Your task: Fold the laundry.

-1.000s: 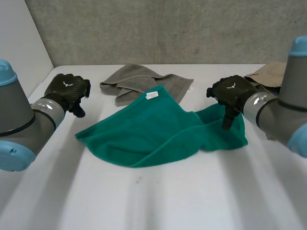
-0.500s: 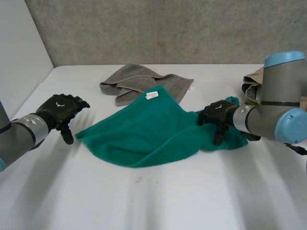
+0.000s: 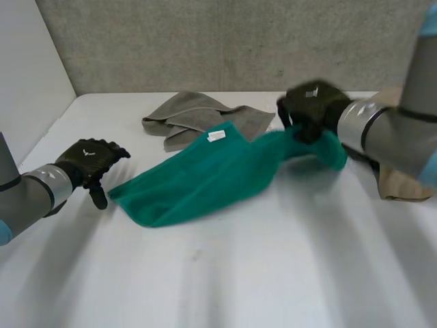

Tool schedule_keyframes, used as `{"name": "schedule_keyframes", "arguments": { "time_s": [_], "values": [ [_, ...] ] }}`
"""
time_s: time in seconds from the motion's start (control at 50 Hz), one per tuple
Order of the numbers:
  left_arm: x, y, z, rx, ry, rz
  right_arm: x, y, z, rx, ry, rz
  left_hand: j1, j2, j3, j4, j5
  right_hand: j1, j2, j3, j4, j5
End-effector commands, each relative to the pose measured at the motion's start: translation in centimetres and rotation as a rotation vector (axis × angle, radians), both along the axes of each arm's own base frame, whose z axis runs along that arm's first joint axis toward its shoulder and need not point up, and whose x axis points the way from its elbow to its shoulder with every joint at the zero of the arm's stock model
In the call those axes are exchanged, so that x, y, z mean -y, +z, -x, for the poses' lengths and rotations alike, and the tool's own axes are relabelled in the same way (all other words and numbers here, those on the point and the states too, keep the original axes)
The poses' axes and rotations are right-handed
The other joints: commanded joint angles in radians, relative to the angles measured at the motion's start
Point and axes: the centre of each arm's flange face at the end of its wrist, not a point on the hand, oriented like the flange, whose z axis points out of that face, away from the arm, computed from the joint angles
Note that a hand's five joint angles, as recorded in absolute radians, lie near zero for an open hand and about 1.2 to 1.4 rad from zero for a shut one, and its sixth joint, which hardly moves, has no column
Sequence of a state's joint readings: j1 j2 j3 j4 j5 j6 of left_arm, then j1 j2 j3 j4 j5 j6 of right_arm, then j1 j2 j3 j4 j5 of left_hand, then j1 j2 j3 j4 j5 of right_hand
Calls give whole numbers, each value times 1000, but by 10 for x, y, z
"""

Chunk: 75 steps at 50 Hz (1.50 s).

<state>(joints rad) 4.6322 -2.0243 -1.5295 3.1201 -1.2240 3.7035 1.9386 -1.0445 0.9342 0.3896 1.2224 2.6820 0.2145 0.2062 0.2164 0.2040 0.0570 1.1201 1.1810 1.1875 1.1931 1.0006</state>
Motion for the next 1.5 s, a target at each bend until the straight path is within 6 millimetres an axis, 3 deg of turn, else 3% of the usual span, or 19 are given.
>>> {"name": "schedule_keyframes", "arguments": {
  "time_s": [0.02, 0.24, 0.36, 0.58, 0.64, 0.72, 0.8, 0.86, 0.94, 0.96, 1.0, 1.12, 1.24, 1.32, 1.38, 1.44, 1.5],
  "values": [
    [0, -17, 8, 2, -23, -44, -35, 57, -7, 146, 24, 141, -40, -32, -42, -29, -57, 276, 215, 209, 203, 221],
    [-2, -30, 27, -14, -64, -78, -75, 103, -25, 294, 54, 193, -40, -32, -42, -29, -57, 276, 215, 209, 203, 221],
    [-13, -31, 41, -50, -82, -129, -80, 110, -34, 338, 29, 210, -40, -32, -42, -29, -57, 276, 215, 209, 203, 221],
    [-9, -39, 40, -30, -33, -149, -94, 121, -42, 361, 34, 255, -16, -8, -18, -6, -33, 276, 215, 209, 203, 221],
    [0, -43, 40, -23, -5, -133, -99, 133, -36, 395, 29, 266, 262, 271, 261, 273, 245, 276, 215, 209, 203, 221],
    [8, -43, 45, -34, 18, -106, -105, 143, -26, 440, 29, 255, 1124, 1132, 1122, 1134, 1107, 276, 215, 209, 203, 221],
    [21, -21, 43, -76, 74, -35, -99, 134, -18, 408, 24, 241, 1182, 1190, 1180, 1192, 1165, 276, 215, 209, 203, 221],
    [29, 1, 30, -96, 143, 28, -79, 110, -6, 311, -7, 216, 1182, 1190, 1180, 1192, 1165, 276, 215, 209, 203, 221],
    [40, 59, 3, -153, 245, 218, -52, 67, 11, 136, -50, 186, 1182, 1190, 1180, 1192, 1165, 276, 215, 209, 203, 221],
    [42, 82, -3, -174, 253, 298, -44, 50, 16, 54, -57, 176, 1182, 1190, 1180, 1192, 1165, 276, 215, 209, 203, 221],
    [42, 101, -6, -192, 241, 363, -39, 33, 19, -25, -56, 161, 1182, 1190, 1180, 1192, 1165, 276, 215, 209, 203, 221],
    [56, 116, 11, -227, 105, 449, -24, -7, 10, -175, -19, 141, 1182, 1190, 1180, 1192, 1165, 276, 215, 209, 203, 221],
    [89, 139, 25, -261, 131, 578, 24, -5, -11, -54, -88, 313, 1182, 1190, 1180, 1192, 1165, 276, 215, 209, 203, 221],
    [114, 189, 17, -373, 252, 804, 57, 26, -33, 133, -135, 609, 1182, 1190, 1180, 1192, 1165, 276, 215, 209, 203, 221],
    [117, 214, 14, -494, 296, 896, 66, 45, -40, 276, -150, 802, 1182, 1190, 1180, 1192, 1165, 276, 215, 209, 203, 221],
    [112, 222, 15, -562, 308, 913, 67, 52, -42, 352, -149, 880, 1182, 1190, 1180, 1192, 1165, 276, 215, 209, 203, 221],
    [106, 213, 21, -590, 298, 863, 59, 36, -46, 372, -125, 843, 1182, 1190, 1180, 1192, 1165, 276, 215, 209, 203, 221]
  ]
}}
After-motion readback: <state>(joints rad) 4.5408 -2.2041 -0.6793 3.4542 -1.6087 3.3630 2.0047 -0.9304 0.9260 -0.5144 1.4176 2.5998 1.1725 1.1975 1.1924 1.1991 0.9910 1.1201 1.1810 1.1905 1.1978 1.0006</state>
